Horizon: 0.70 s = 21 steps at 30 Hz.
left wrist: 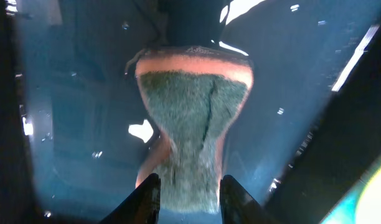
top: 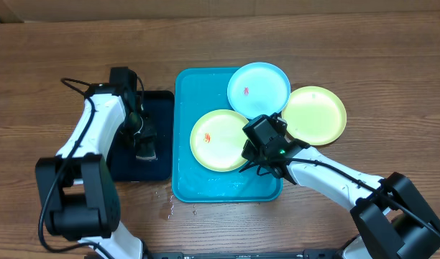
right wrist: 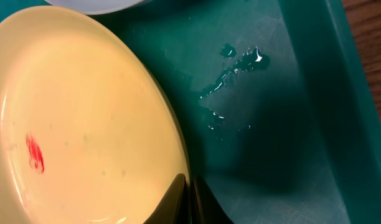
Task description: Clean dirty plates on tray and stack at the side
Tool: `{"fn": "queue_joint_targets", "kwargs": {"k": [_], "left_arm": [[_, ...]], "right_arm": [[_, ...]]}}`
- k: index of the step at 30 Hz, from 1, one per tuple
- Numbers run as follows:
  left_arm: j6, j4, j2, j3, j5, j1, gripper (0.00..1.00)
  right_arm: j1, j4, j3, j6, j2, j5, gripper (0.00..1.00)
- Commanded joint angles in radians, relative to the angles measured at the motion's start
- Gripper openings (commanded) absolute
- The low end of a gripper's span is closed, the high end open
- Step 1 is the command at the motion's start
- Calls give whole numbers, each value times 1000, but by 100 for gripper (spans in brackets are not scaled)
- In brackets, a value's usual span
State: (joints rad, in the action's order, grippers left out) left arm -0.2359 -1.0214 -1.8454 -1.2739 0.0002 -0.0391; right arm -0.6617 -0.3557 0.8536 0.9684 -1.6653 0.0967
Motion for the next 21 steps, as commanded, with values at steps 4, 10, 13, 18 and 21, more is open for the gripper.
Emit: {"fn": "queue_joint_targets", "kwargs": {"k": [4,10,13,18,21], "left_arm": [[31,25,-63,5,-19,7,32],[31,51,-63,20,-19,8,31],[31,78,-63,45,-18,8,26],[35,109,-60,64,-4,8,4],[38,93,-42,28,-5,1,4]], "right_arm": [[1,10,16,5,-3,15,5],[1,10,16,5,-3,15,5],[1,10,15,5,-3,15,6],[1,10,16,5,-3,15,6],[1,11,15,5,-3,15,13]]}}
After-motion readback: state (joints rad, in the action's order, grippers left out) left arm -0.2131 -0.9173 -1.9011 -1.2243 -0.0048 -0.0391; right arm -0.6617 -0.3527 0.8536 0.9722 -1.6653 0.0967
